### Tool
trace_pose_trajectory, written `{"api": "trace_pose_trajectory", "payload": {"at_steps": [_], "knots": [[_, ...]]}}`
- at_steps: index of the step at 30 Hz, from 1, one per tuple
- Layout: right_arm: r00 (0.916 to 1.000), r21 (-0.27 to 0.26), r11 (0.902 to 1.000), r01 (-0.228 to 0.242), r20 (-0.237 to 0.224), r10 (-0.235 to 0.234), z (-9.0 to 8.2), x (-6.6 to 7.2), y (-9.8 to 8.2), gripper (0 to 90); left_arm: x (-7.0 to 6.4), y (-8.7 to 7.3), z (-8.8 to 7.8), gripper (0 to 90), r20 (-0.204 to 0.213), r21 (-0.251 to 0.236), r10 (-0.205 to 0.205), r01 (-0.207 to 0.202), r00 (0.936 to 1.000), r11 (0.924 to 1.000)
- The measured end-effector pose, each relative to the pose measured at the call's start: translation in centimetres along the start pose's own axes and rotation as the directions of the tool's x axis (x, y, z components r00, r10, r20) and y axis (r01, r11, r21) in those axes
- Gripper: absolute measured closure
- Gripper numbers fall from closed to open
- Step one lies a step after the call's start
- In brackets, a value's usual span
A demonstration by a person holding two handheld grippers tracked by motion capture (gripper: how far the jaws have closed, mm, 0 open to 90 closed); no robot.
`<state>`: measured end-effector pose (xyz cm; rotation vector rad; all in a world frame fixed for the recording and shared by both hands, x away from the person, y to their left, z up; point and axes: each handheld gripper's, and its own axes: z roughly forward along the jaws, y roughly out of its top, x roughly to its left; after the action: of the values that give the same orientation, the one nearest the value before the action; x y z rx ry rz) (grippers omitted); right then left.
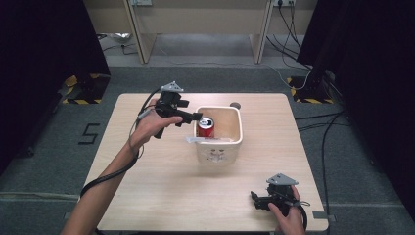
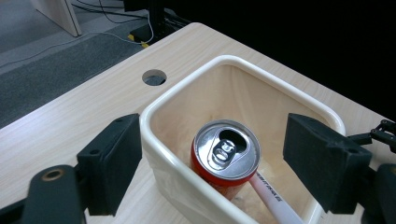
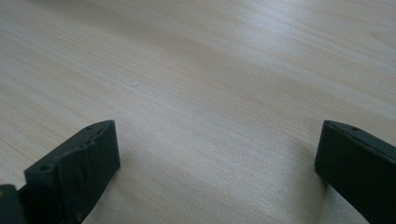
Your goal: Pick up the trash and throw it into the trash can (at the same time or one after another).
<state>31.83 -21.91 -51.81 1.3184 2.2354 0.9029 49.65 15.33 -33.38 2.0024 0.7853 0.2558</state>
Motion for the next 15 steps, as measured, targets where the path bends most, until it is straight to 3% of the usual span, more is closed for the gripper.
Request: {"api": "trace_pose_trajectory", "payload": {"at_steps": [15], "knots": [[1.0, 0.0, 1.0, 0.002, 0.002, -0.002, 0.0, 0.0, 0.0, 0.2, 1.2, -1.8, -1.2, 19.7, -0.025, -0.011, -0.034, 0.034, 0.9991, 0.9994]]}}
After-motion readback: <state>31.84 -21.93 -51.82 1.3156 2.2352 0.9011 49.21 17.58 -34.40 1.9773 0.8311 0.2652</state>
